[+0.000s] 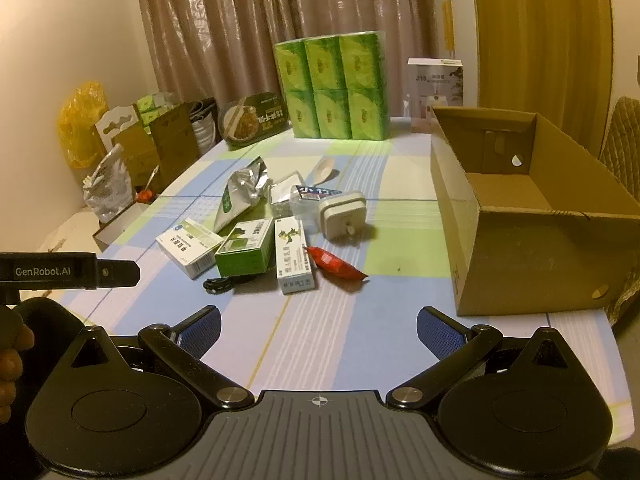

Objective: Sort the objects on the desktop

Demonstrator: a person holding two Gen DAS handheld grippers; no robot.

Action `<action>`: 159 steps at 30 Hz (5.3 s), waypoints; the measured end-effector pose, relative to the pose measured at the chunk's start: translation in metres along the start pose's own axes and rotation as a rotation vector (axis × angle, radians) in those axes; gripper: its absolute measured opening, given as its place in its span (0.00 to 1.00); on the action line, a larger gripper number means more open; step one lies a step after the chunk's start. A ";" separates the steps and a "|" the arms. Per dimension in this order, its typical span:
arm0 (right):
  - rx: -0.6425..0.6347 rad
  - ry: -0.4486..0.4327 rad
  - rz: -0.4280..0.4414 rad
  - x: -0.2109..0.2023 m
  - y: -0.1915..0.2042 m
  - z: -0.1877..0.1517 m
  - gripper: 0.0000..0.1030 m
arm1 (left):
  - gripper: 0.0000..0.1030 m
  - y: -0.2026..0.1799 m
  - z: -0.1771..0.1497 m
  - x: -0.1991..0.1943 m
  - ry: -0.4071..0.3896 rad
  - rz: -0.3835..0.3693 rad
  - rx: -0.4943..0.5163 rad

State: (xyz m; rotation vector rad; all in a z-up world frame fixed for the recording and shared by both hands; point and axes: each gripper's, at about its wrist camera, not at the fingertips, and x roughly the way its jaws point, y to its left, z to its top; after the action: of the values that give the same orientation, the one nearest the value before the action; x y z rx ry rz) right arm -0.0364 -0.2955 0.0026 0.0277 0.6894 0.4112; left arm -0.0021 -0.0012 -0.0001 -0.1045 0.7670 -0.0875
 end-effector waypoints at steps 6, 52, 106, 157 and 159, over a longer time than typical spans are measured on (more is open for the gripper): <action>0.005 0.001 0.001 0.000 -0.001 0.001 0.98 | 0.99 -0.003 0.000 0.001 0.007 -0.017 0.002; 0.017 -0.011 0.013 0.002 -0.005 -0.004 0.98 | 0.99 0.000 -0.005 0.005 0.025 -0.020 -0.013; -0.681 0.145 0.098 0.149 -0.007 0.021 0.60 | 0.96 -0.043 0.043 0.137 0.074 -0.104 0.190; -0.440 0.212 0.041 0.125 -0.019 -0.016 0.13 | 0.61 -0.057 -0.005 0.123 0.095 -0.015 0.272; -0.432 0.210 0.037 0.128 -0.020 -0.016 0.13 | 0.61 -0.059 -0.006 0.127 0.096 -0.008 0.296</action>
State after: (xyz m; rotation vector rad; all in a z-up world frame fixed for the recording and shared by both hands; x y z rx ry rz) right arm 0.0496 -0.2674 -0.0909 -0.4173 0.7949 0.5975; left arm 0.0817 -0.0752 -0.0842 0.1785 0.8410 -0.2137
